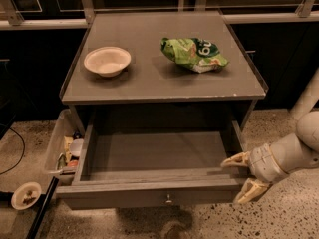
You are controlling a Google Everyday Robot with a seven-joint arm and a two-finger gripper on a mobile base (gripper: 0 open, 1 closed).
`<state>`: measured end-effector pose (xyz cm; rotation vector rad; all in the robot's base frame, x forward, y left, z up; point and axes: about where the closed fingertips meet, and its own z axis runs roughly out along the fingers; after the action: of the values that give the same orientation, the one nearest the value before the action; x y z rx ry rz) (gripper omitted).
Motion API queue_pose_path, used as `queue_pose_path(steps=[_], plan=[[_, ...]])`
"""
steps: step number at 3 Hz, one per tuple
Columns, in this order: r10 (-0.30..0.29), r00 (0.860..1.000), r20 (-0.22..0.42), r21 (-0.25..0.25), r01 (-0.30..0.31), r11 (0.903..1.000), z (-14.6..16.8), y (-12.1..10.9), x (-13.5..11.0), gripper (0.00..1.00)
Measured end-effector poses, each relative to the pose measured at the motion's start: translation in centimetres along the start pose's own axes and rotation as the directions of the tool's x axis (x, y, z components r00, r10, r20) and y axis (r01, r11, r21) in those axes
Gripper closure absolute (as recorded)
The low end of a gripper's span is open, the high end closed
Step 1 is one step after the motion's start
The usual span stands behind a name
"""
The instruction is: Open top drawer
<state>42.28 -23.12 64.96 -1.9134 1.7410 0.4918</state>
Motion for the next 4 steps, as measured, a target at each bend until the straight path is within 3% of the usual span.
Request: queue_pose_path(steps=[1, 2, 3, 4], plan=[[0.000, 1.000, 0.000, 0.000, 0.000, 1.0000, 0.0, 0.0, 0.0, 0.00], [-0.027, 1.000, 0.008, 0.023, 0.027, 0.9994, -1.5, -0.7, -1.5, 0.00], [-0.111, 0.994, -0.008, 0.053, 0.111, 0.9924, -5.2, -1.9, -5.2, 0.00], [-0.182, 0.983, -0.037, 0.091, 0.185, 0.9785, -9.9, -4.0, -8.6, 0.00]])
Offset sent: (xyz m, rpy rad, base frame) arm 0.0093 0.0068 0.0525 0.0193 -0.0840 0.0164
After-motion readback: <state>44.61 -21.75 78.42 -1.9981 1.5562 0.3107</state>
